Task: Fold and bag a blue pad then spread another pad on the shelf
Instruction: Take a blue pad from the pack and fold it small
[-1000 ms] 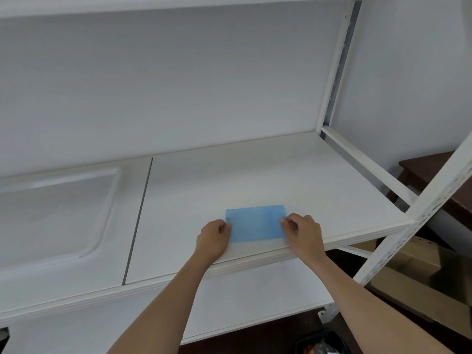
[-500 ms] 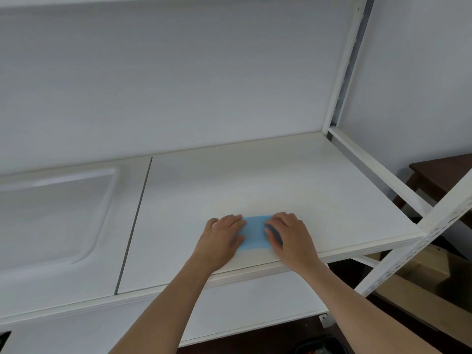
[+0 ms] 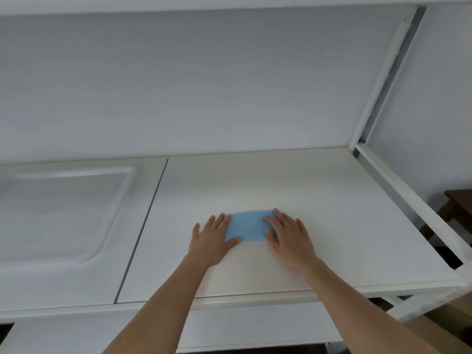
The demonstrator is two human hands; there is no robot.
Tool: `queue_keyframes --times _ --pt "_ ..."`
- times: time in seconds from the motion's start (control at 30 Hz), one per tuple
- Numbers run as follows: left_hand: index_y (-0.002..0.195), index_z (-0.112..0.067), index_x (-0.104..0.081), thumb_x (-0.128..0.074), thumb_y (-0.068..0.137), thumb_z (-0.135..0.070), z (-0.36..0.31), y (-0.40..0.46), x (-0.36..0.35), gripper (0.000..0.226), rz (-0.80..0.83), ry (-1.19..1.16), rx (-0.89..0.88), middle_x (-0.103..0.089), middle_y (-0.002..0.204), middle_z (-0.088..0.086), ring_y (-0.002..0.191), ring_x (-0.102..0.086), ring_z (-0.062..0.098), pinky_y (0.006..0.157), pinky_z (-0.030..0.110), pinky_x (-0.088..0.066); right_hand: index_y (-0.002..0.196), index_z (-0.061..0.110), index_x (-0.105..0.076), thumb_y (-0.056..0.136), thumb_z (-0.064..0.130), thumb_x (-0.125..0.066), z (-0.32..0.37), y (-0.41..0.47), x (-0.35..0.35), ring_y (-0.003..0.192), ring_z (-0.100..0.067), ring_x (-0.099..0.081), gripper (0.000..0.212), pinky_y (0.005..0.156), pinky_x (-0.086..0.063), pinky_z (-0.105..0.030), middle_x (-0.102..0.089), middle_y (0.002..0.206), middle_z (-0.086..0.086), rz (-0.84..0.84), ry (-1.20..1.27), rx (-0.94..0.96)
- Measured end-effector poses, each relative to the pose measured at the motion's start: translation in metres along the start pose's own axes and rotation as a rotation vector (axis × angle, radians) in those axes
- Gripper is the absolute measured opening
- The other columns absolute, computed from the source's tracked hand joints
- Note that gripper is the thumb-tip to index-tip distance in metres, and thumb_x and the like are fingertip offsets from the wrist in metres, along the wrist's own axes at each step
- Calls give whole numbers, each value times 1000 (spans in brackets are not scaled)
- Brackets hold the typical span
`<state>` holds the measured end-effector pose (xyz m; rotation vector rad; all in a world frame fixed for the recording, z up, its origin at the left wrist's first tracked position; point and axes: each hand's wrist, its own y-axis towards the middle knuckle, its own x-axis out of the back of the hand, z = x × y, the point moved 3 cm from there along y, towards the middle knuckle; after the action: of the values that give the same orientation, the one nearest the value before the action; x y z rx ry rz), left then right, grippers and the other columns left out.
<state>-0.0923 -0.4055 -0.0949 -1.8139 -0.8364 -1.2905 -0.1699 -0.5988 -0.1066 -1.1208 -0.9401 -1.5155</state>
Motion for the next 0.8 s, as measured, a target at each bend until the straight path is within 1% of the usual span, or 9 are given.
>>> queue_keyframes --times 0.07,0.13,0.23,0.33,0.4,0.53,0.63,0.77,0.8 --pt "152 -27 -10 -34 91 -63 6 1 5 74 -12 -59 15 -7 160 -10 147 -2 11 119 44 -3 140 28 -38 72 60 1 8 5 7 143 -26 -17 85 119 -8 -42 -21 156 -8 -31 -36 -43" --pt "152 -25 -13 -34 92 -62 18 -3 14 73 -76 -131 52 -9 160 -7 147 -3 12 118 42 -6 133 20 -48 76 58 -9 26 11 15 136 -32 -27 78 117 -15 -44 -33 149 -15 -102 -19 -24" --pt "151 -21 -17 -32 96 -55 45 -14 30 66 -179 -162 119 -11 160 -1 147 -6 15 118 42 -9 118 15 -61 82 49 -26 68 22 21 121 -35 -44 61 108 -32 -47 -51 134 -15 -188 82 93" --pt "149 -18 -23 -34 98 -49 90 -39 54 61 -287 -148 212 -14 159 3 147 -10 18 117 43 -13 112 16 -63 84 43 -31 125 25 19 117 -34 -49 50 104 -37 -47 -55 128 -12 -184 152 192" --pt "147 -16 -27 -37 98 -45 127 -62 69 58 -351 -147 287 -16 158 8 146 -13 22 116 44 -17 112 17 -63 85 40 -32 164 24 15 118 -33 -48 47 105 -36 -47 -54 128 -11 -159 176 260" --pt "146 -15 -27 -38 98 -42 199 -117 85 57 -407 -158 434 -15 156 14 144 -14 30 112 48 -21 121 17 -59 91 25 -50 237 15 5 126 -29 -40 32 110 -28 -43 -48 136 -9 -143 178 344" --pt "146 -16 -28 -39 98 -42 251 -159 93 56 -420 -183 475 -14 155 13 142 -16 31 110 48 -24 124 18 -57 92 22 -51 297 6 -5 128 -26 -38 33 110 -25 -39 -46 137 -6 -140 167 395" --pt "146 -16 -28 -40 98 -42 330 -216 110 56 -426 -202 483 -14 153 10 141 -19 30 109 48 -27 128 20 -54 93 21 -49 380 -3 -19 130 -24 -35 36 111 -23 -38 -42 140 -3 -94 143 448" --pt "146 -16 -28 -40 98 -42 364 -240 117 56 -436 -204 507 -16 153 9 140 -20 29 108 48 -28 129 20 -53 93 21 -49 416 -5 -25 129 -24 -35 36 111 -23 -37 -42 140 -3 -89 138 468"
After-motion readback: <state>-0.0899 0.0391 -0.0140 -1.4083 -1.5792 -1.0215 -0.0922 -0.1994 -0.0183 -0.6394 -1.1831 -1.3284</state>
